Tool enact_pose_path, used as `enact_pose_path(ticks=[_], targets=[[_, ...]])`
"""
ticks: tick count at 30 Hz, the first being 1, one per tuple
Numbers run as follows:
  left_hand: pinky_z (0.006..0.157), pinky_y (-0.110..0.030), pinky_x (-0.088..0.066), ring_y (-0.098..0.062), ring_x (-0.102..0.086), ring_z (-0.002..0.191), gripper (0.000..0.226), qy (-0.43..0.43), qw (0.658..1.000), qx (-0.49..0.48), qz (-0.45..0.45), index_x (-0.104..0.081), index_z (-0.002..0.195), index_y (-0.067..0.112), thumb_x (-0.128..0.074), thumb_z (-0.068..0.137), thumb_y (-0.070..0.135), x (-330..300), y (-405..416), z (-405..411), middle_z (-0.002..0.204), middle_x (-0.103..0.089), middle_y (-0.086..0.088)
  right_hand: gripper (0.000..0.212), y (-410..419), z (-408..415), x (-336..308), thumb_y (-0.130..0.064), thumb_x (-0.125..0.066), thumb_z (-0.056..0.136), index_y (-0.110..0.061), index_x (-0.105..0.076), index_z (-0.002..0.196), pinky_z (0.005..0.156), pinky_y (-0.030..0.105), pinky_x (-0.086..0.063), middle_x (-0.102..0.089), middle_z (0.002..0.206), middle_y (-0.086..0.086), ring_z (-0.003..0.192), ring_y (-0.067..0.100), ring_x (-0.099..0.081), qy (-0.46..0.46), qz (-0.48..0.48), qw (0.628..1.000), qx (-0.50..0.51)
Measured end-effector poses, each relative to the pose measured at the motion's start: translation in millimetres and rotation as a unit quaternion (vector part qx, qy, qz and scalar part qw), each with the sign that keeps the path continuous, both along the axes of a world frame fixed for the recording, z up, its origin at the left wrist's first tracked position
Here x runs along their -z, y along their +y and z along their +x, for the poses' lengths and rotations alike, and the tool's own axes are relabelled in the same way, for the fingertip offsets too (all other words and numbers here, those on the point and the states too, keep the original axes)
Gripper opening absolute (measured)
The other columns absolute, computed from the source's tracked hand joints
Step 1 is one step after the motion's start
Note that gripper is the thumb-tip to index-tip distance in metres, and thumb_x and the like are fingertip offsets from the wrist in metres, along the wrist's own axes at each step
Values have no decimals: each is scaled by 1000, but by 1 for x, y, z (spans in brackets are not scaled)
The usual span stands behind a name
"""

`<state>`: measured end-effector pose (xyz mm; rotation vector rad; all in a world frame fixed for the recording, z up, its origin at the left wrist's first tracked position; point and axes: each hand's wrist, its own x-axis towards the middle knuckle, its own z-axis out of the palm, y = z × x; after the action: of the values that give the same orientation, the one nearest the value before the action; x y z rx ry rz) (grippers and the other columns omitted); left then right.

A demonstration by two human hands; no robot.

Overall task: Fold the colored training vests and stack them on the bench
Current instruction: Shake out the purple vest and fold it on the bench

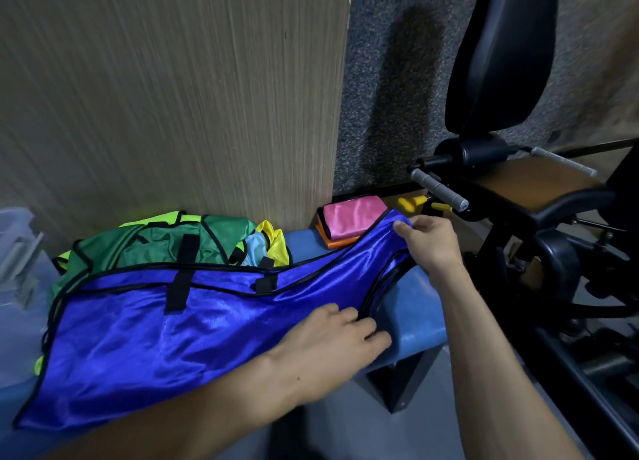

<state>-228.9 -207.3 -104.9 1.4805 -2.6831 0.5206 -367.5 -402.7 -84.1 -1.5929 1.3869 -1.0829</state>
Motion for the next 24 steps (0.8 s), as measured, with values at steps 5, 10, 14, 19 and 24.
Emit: enact_pose_path(ticks=[5,10,14,19,24], targets=[[63,-30,-42,-17,-56,77,37,-9,1000,12,-25,-60,105,30,-77,72,27,2,0,0,84,-56,8,25,-5,-3,9,-30,-72,92,-14,-69,74,67,38,-51,-66,67,2,65,18,-62,18,36,999,11],[82,-36,-48,-24,-53,103,36,73,996,30,37,-45,134,31,-49,99,38,8,10,-5,131,-49,4,25,-12,-8,18,-28,-69,92,-4,-69,83,69,38,-48,-59,64,3,66,22,-56,31,78,996,29],[80,-36,-54,-18,-56,100,34,162,978,-109,69,-54,124,31,-38,102,51,39,14,26,119,-52,11,22,-15,-10,30,-23,-66,91,-3,-70,83,78,42,-52,-59,66,5,73,27,-57,65,99,992,45],[64,-35,-52,-19,-59,78,29,93,975,-191,-59,-67,88,29,-42,97,42,68,21,69,89,-59,10,21,-16,-7,43,-23,-63,92,-5,-69,81,80,41,-51,-63,73,9,82,33,-61,102,104,988,51],[71,-42,-43,-27,-54,82,39,123,928,-323,-140,-66,91,21,-43,97,51,30,-3,100,88,-59,1,18,-15,0,44,-24,-62,93,-16,-66,77,83,38,-49,-66,82,7,87,31,-60,116,114,985,49]])
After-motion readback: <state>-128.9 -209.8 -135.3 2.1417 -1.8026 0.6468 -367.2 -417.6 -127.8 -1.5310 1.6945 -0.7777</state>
